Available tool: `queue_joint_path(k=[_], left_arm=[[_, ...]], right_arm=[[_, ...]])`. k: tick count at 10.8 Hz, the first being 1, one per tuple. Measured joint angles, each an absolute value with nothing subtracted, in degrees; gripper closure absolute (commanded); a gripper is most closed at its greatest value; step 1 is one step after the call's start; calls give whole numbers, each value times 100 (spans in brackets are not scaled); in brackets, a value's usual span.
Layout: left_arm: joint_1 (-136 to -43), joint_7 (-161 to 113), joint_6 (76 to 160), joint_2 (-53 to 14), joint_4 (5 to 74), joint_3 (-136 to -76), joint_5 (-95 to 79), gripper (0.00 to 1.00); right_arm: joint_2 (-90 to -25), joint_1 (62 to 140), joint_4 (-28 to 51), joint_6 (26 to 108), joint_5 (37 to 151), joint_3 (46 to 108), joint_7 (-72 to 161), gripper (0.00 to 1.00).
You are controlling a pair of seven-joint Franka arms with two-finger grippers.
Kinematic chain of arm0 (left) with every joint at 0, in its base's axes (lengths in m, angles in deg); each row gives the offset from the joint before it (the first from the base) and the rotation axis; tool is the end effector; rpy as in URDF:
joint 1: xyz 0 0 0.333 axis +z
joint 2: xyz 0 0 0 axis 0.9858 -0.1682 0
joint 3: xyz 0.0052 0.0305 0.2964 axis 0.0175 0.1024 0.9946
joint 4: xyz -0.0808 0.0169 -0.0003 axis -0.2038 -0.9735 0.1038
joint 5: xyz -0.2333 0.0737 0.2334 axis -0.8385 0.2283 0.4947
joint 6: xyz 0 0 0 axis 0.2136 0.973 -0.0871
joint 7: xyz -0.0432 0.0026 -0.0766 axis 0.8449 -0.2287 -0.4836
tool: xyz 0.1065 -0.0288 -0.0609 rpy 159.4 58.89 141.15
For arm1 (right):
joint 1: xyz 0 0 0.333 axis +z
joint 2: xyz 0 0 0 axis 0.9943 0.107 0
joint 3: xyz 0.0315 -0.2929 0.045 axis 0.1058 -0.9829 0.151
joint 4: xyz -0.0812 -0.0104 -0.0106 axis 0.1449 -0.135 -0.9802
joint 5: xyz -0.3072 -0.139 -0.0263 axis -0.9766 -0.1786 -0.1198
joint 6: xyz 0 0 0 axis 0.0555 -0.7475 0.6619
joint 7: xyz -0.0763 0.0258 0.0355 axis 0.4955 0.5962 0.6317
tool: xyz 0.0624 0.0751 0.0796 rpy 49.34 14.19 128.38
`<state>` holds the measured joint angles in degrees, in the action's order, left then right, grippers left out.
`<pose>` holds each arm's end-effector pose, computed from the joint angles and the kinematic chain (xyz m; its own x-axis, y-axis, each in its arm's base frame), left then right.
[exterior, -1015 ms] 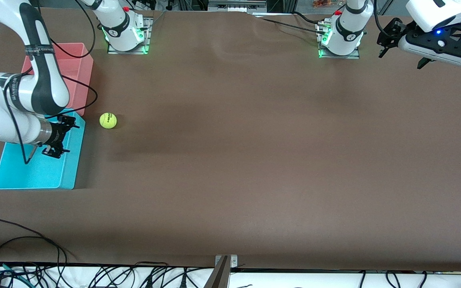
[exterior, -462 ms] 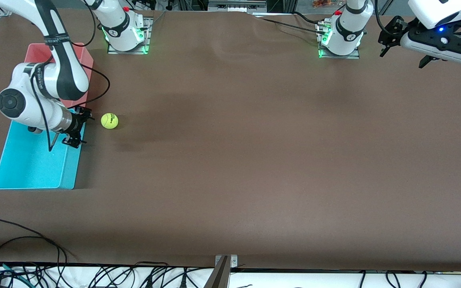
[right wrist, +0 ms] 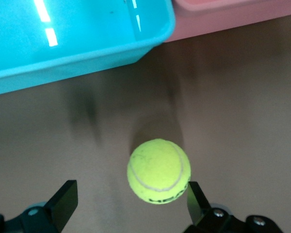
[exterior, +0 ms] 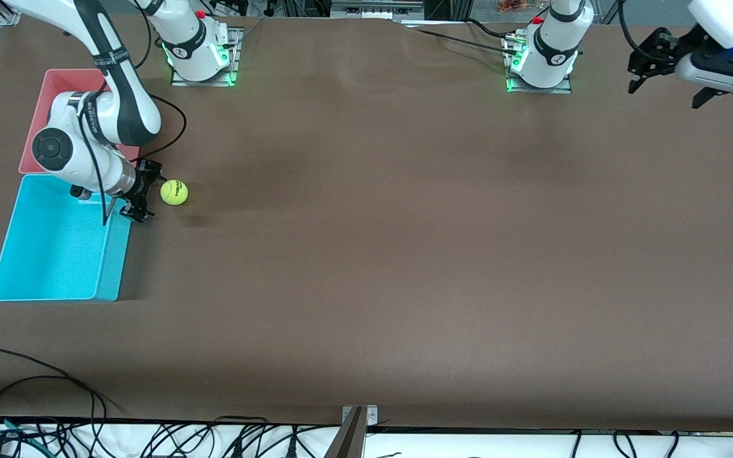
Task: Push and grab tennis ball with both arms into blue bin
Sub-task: 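Lower the right gripper onto the tennis ball beside the bins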
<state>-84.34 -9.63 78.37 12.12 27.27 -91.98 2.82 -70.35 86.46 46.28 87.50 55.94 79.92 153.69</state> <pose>0.4374 -0.0604 0.6395 0.9602 -0.2717 -0.0645 -0.2739 -0.9613 -0.0284 0.4654 -0.0011 0.2550 -0.2181 -0.9742 0.0573 -0.9650 0.2241 0.1365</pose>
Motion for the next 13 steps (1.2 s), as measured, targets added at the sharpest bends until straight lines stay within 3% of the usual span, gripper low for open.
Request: queue_joint_path(k=[2,4,10,12,13], left_arm=[[-8775,-963,7833,1186,2733,-8541,163,0],[-8750,-964,7829,1150,2742,-8279,-3,0],[-8738,-968,7828,1128,2741,-8318,-17,0],[-8738,-996,7828,1124,2741,-8317,-17,0],[-8738,-1090,7828,1123,2741,-8318,-17,0]], right_arm=[[-7117,8656,4944,9036,5593,8029,15369,0],[-7150,8672,5270,9482,5592,8030,15369,0],[-7102,8771,5695,10227,5588,8033,15369,2],[-6994,8789,5827,10467,5582,8034,15369,29],[-6957,8810,5833,10499,5580,8034,15369,69]])
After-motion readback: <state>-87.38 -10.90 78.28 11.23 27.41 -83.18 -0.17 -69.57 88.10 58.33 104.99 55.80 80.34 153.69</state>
